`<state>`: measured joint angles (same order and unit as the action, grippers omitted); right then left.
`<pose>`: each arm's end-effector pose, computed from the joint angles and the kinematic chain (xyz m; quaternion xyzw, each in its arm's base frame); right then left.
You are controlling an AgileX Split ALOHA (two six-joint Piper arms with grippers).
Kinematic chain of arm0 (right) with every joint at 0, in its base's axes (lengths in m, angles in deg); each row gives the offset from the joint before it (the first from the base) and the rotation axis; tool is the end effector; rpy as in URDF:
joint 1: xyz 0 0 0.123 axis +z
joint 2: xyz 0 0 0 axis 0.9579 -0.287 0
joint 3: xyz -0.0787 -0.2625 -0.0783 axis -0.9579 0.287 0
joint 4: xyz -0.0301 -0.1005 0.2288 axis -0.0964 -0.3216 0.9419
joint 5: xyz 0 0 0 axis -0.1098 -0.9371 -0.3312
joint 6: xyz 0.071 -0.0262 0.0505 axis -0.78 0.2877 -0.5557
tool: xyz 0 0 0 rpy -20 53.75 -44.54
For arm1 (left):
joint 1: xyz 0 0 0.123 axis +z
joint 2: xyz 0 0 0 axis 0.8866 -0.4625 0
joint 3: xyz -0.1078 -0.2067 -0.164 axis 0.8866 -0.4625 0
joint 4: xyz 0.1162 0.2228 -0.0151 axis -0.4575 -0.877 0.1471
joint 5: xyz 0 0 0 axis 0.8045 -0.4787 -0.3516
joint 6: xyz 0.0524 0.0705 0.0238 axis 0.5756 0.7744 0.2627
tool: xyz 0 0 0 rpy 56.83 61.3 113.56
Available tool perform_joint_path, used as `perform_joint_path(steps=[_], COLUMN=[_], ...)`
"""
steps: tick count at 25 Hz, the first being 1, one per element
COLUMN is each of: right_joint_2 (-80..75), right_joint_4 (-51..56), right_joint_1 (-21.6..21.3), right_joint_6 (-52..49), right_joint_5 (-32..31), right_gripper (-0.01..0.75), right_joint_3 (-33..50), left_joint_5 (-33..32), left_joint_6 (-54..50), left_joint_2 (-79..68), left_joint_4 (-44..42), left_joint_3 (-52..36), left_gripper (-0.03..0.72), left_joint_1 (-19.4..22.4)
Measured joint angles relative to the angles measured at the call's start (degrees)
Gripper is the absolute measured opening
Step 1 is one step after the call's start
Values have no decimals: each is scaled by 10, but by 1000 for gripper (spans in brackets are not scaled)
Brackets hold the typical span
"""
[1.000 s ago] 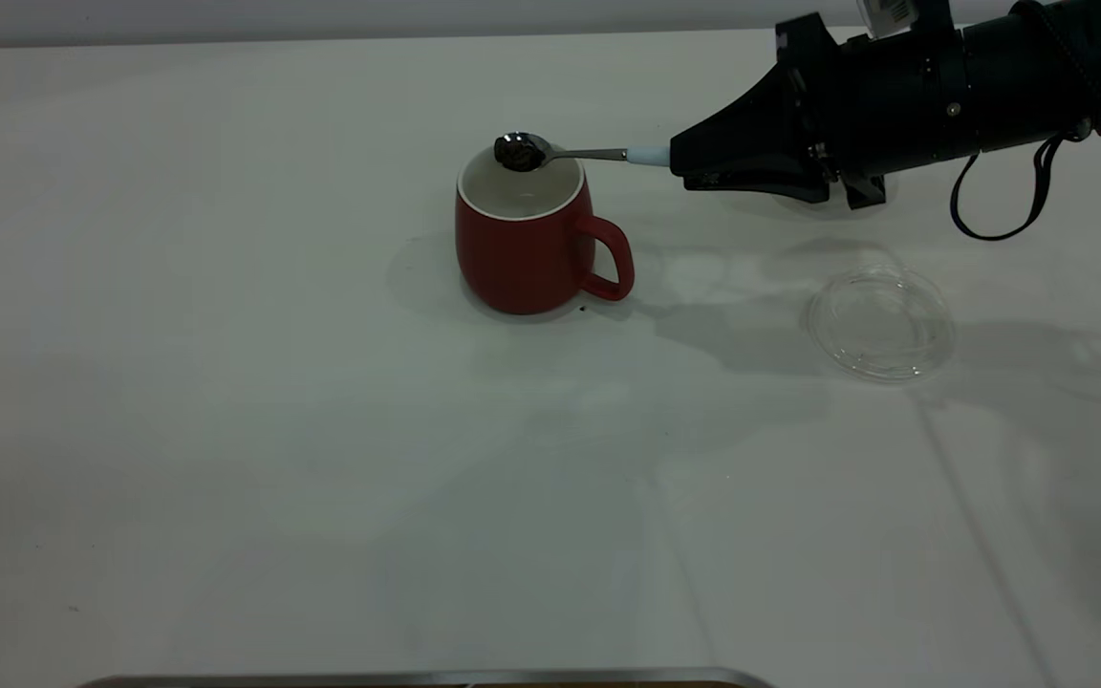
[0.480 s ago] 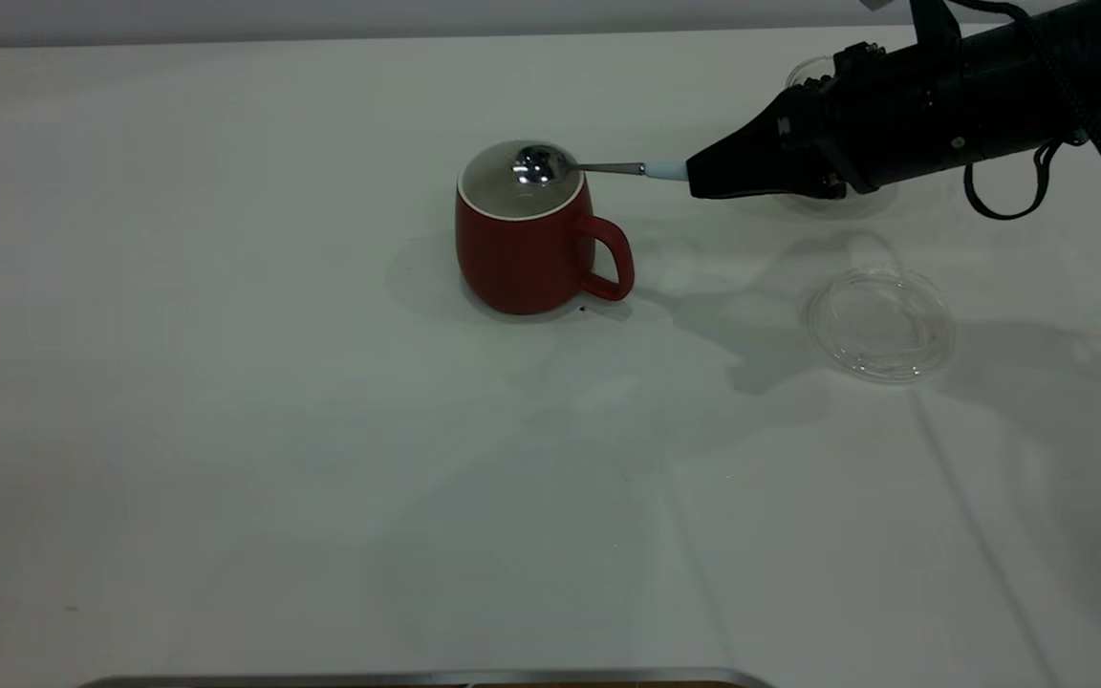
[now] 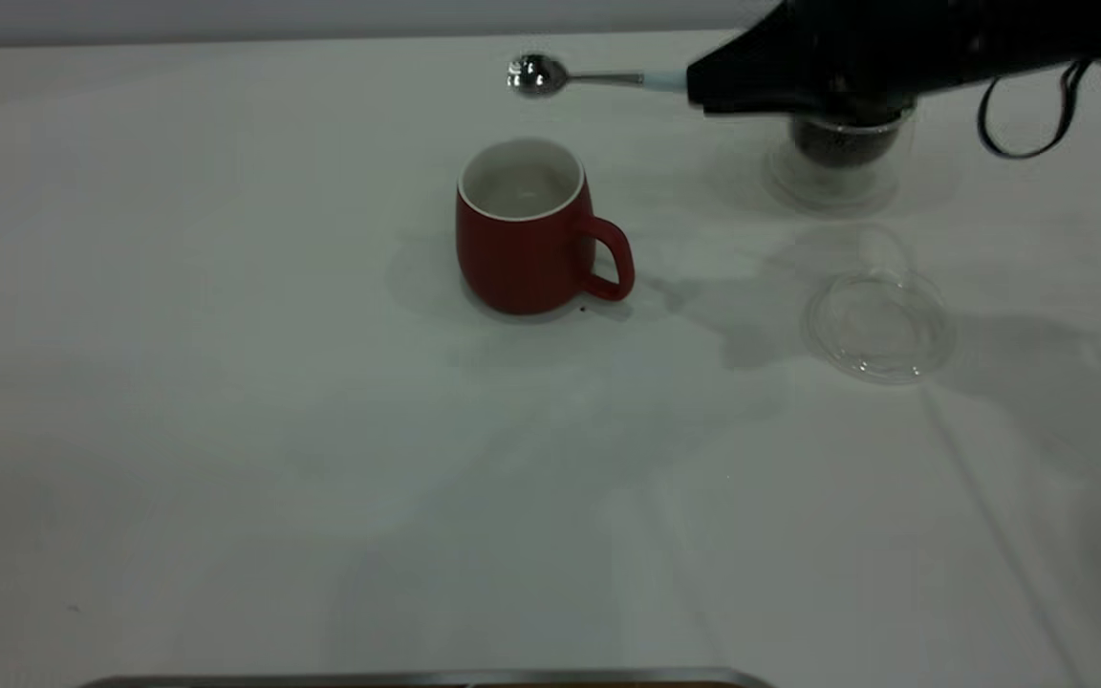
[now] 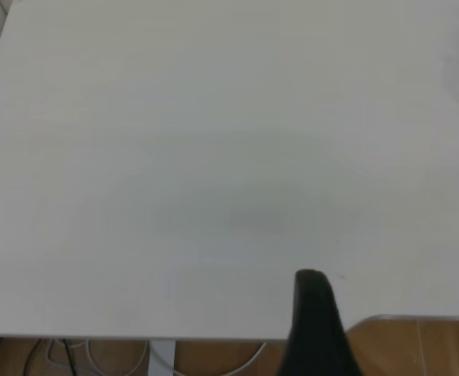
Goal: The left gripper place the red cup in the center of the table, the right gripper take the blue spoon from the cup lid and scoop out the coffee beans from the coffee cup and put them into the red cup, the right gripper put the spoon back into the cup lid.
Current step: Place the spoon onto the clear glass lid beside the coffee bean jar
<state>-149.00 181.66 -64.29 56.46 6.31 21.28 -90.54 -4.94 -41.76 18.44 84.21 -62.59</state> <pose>0.3609 0.1277 0.0802 -0.1214 0.8504 0.4476 0.2484 -0.0098 0.0034 0.2672 -0.0135 0.8710 0.0130 0.4910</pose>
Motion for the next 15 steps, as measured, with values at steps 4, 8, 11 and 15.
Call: perform_joint_path(steps=[4,8,11,15], right_joint_2=[42,79,107,133], right_joint_4=[-1,1,2,3], right_joint_1=[-12,-35,-53,-78], right_joint_6=[-117,-170,-182,-188], right_joint_5=[19,49,75,101], right_gripper=[113,113,113,113], right_joint_3=[42,103,143,188], left_joint_5=[0,0,0,0], left_joint_6=[0,0,0,0], left_joint_2=[0,0,0,0], left_joint_4=[0,0,0,0], left_joint_3=[0,0,0,0], left_gripper=[587,587,587,587], left_joint_1=[0,0,0,0])
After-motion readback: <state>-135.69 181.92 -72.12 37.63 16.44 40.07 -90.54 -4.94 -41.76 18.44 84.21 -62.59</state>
